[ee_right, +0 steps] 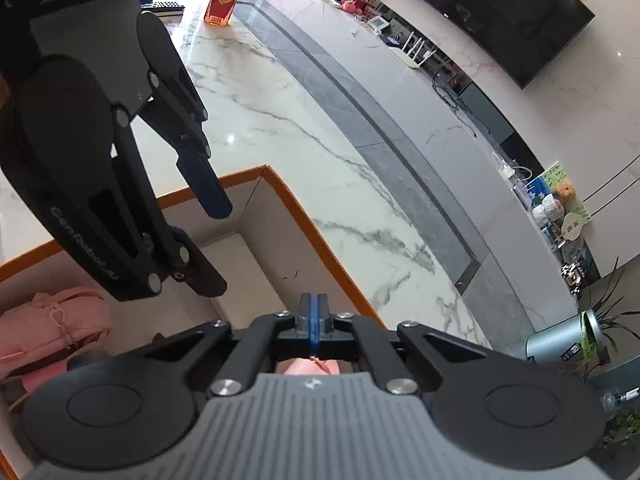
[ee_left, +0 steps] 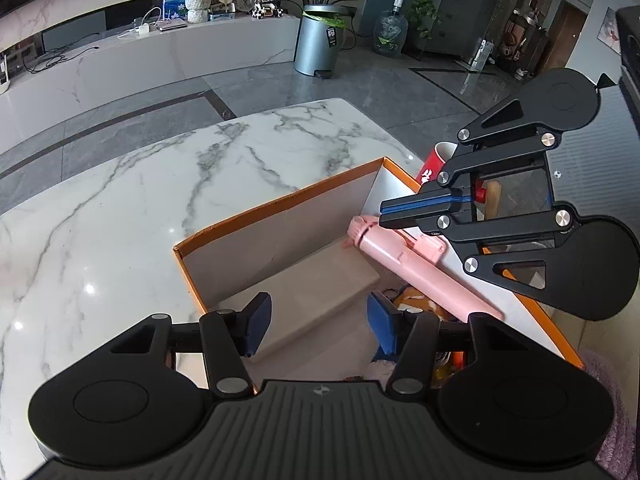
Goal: Organize objects
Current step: 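Lower the pink selfie stick into the shoebox and open the right tool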
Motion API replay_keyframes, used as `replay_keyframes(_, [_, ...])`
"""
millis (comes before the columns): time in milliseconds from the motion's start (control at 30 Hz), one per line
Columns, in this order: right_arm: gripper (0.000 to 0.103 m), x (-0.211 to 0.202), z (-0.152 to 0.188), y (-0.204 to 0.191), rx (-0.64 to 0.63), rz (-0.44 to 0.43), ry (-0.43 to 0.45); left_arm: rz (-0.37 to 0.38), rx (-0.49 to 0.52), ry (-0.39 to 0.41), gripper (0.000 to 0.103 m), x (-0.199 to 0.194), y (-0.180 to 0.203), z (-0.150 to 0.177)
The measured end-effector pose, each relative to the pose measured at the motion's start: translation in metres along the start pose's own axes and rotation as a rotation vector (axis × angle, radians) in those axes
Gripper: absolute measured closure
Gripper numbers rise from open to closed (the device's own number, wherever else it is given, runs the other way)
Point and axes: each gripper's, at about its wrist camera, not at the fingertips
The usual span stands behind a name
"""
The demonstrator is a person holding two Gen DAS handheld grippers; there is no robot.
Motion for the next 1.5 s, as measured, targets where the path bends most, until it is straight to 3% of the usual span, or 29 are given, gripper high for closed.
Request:
replay_keyframes(200, [0.103, 0.005, 0.016, 0.011, 0.121, -0.039, -0.143, -0.026, 0.067, 0.022, 0.040, -0.010, 0.011, 0.007])
replay_keyframes(433, [0.087, 0.020, 0.033, 0.014, 0.146, -0.005, -0.297, -0.035, 0.099, 0.032, 0.040, -0.016, 0.016, 0.011])
replay_keyframes(533, [0.075, 0.027, 0.032, 0.009, 0.079, 0.016, -0.332, -0.042, 0.126, 0.032, 0.040, -0.016, 0.019, 0.014])
replay_keyframes(867, [0.069, 0.046, 0.033, -0.013, -0.415, -0.123, -0.474, -0.023, 0.196, 0.017, 0.040, -0.011, 0.021, 0.017])
replay_keyframes(1133, [0.063, 0.081, 0.035, -0.030, -0.697, -0.209, -0.610, 0.006, 0.180, 0.027, 0.040, -0.007, 0.014, 0.019])
replay_keyframes(1333, [0.070, 0.095, 0.029, -0.032, -0.710, -0.249, -0.684, 0.018, 0.166, 0.033, 0.040, -0.008, 0.007, 0.019])
replay_keyframes(1500, [0.071, 0.086, 0.028, -0.035, -0.745, -0.250, -0.670, 0.025, 0.154, 0.047, 0.040, -0.011, 0.003, 0.019])
Point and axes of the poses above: each gripper's, at about its wrist camera, not at the fingertips, and x roughly the way its jaws point, y to its right, z to its underside, and after that the axes turned 2 degrees about y, right-handed
